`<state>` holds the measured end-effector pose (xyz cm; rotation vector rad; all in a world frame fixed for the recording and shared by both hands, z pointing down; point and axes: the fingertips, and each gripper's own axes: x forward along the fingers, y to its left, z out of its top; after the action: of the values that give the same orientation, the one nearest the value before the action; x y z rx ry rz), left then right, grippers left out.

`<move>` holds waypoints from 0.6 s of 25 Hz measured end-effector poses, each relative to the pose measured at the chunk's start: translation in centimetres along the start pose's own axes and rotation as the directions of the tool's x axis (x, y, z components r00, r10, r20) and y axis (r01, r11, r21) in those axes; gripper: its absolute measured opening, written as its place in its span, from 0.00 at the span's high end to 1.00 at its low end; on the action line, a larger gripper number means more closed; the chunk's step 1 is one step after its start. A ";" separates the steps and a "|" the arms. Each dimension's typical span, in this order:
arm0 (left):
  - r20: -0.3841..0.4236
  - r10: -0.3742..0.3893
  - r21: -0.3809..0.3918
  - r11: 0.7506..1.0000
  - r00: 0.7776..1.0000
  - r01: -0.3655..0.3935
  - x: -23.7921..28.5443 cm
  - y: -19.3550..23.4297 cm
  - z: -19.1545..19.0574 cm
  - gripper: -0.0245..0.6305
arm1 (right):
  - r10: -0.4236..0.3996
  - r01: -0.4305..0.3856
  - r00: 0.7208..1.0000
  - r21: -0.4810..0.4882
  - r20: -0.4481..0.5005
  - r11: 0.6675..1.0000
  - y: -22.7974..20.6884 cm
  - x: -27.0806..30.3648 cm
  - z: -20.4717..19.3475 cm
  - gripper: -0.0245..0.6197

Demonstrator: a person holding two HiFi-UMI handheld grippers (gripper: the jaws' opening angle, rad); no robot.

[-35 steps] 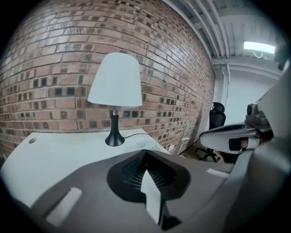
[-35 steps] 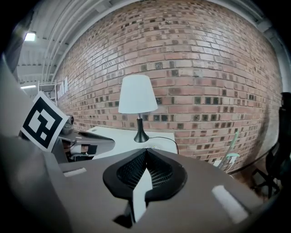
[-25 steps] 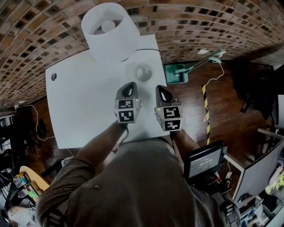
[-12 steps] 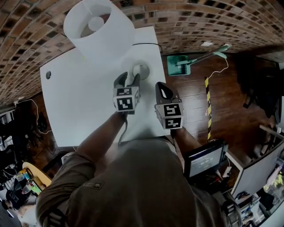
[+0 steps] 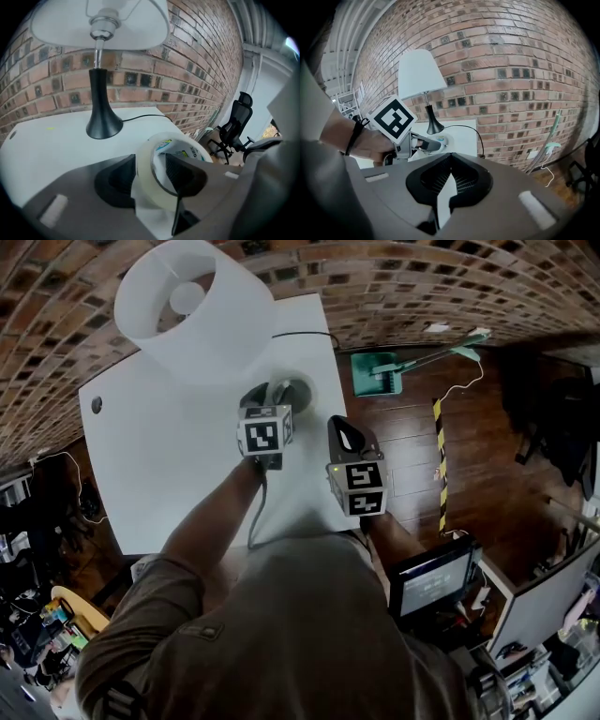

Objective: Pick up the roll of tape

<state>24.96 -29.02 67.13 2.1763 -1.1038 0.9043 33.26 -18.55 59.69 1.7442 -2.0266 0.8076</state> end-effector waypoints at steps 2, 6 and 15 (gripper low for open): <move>-0.019 -0.001 0.001 1.000 1.000 0.001 0.5 0.2 -0.2 0.66 | -0.001 0.001 1.000 0.004 -0.001 1.000 0.0 0.0 0.0 0.94; -0.046 0.008 -0.006 1.000 0.999 -0.009 1.4 0.6 -0.8 0.68 | -0.003 0.003 1.000 0.008 -0.003 1.000 -0.2 0.0 -0.1 0.95; -0.062 0.011 0.018 1.000 0.998 -0.010 1.9 1.0 -0.9 0.74 | -0.019 0.019 1.000 0.009 0.004 1.000 -0.5 -0.5 -0.2 0.95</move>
<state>24.67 -29.81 69.27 2.1434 -1.0826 0.9826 33.79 -18.11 59.64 1.7687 -2.0092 0.8094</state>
